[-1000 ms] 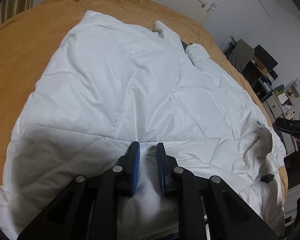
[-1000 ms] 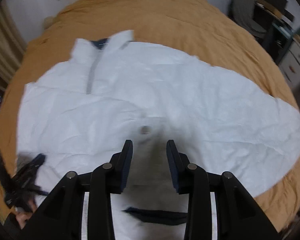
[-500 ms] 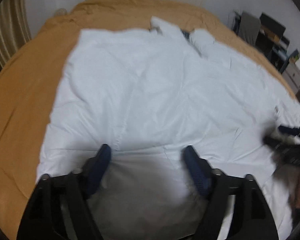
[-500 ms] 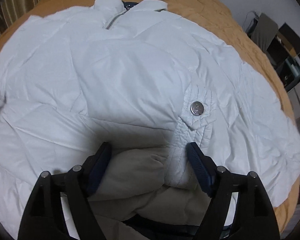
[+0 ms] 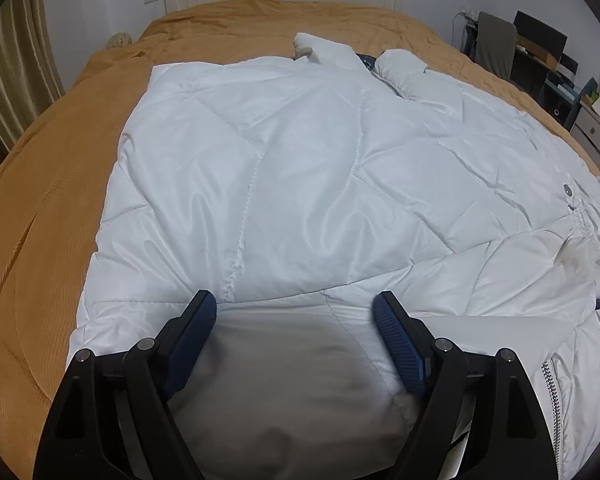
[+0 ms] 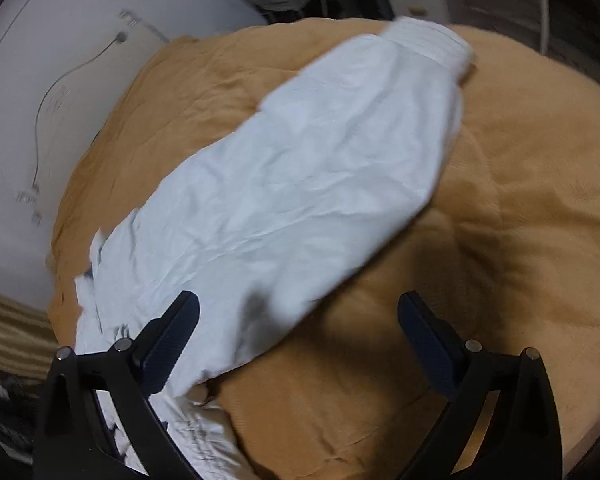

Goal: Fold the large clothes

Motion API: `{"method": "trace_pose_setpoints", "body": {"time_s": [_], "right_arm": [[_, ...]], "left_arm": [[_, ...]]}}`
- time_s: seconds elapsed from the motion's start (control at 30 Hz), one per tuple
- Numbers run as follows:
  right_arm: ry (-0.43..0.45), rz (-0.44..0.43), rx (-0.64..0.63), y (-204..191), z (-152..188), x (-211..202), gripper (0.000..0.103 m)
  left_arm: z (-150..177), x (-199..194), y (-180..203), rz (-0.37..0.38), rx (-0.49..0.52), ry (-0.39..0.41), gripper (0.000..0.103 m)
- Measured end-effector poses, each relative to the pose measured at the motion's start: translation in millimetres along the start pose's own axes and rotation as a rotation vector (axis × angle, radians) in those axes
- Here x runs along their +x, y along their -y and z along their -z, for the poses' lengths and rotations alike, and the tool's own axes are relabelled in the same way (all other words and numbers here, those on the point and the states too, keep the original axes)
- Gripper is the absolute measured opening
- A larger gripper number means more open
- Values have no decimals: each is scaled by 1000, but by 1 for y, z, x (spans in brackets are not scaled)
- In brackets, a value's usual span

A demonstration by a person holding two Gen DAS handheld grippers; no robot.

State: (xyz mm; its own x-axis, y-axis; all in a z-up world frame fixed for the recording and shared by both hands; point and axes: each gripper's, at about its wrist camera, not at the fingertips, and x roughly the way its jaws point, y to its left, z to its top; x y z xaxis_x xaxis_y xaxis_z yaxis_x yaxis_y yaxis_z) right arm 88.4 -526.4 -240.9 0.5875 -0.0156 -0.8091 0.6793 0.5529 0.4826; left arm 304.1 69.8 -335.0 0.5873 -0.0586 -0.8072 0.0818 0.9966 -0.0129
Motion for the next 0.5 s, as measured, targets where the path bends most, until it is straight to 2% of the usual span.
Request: {"method": "trace_pose_setpoints", "body": {"time_s": [0.1,0.2,0.3,0.33,0.37,0.4,0.43,0.5], "right_arm": [[-33,-31,73,26,-15,25,99],[-46,-123,112,21,-25,60,101],[-1,-123,119,7,-29,73,101],[31,-135,125,5,-31,70,93],[62,-160,128,1,-35,68,79],[69,-175,121,-6,-39,65,47],[71,-181,104,-13,-44,59,35],[111,-248,38,-42,-45,40,28]], "left_arm": [[3,-3,0,-3,-1,7,82],[6,-5,-1,-5,-1,13,82],[5,-5,0,-5,-2,14,82],[5,-5,0,-5,-2,14,82],[5,-5,0,-4,-2,14,83],[5,-5,1,-4,-3,14,83],[5,-5,1,-5,-2,14,83],[5,-5,1,-5,-3,14,83]]}}
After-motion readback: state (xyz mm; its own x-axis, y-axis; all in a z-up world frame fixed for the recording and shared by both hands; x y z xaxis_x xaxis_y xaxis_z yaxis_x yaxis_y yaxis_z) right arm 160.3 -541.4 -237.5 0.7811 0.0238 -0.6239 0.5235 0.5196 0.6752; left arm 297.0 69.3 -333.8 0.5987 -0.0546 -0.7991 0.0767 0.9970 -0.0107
